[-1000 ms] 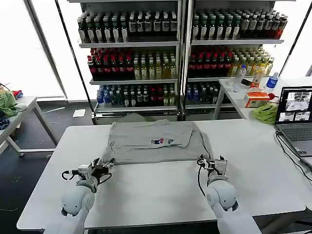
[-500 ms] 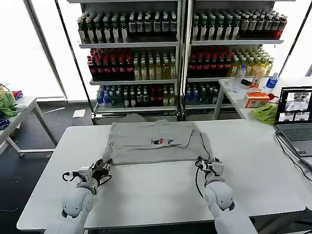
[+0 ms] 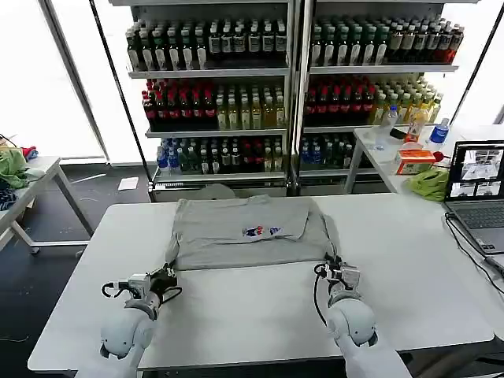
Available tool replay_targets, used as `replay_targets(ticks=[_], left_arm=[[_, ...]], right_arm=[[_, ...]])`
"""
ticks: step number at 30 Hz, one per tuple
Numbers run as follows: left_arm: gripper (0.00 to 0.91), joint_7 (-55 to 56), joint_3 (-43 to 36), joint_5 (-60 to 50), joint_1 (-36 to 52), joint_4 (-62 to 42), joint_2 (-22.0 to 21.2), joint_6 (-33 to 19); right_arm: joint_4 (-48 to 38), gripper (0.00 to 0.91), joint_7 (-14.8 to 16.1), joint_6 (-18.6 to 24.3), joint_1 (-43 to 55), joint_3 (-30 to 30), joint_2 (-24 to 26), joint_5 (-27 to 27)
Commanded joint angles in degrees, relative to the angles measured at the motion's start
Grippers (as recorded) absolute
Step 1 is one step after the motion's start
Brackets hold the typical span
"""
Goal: Fold and organize the clothes.
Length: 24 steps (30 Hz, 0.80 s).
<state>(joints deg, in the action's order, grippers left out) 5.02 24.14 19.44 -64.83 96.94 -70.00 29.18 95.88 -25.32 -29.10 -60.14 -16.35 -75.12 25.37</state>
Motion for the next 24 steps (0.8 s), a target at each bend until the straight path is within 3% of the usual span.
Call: replay_targets(ticks=[1, 14, 24], left_arm=[[0.000, -0.15, 0.17, 0.02, -1.52, 2.71, -0.20, -0.48], [0.000, 0.68, 2.09, 0.21, -11.80, 19.04, 1.05, 0.67], [0.000, 1.01, 3.63, -0.09, -21.90, 25.64, 1.11, -0.01]], right_arm=[[2.65, 0.000, 0.12, 0.16, -1.02, 0.04, -0.04, -0.05], [18.23, 0.000, -0.58, -0.14, -9.37, -1.08, 1.83, -0.37], [27.35, 0.000, -4.30, -1.92, -18.89, -1.54, 2.57, -1.38]])
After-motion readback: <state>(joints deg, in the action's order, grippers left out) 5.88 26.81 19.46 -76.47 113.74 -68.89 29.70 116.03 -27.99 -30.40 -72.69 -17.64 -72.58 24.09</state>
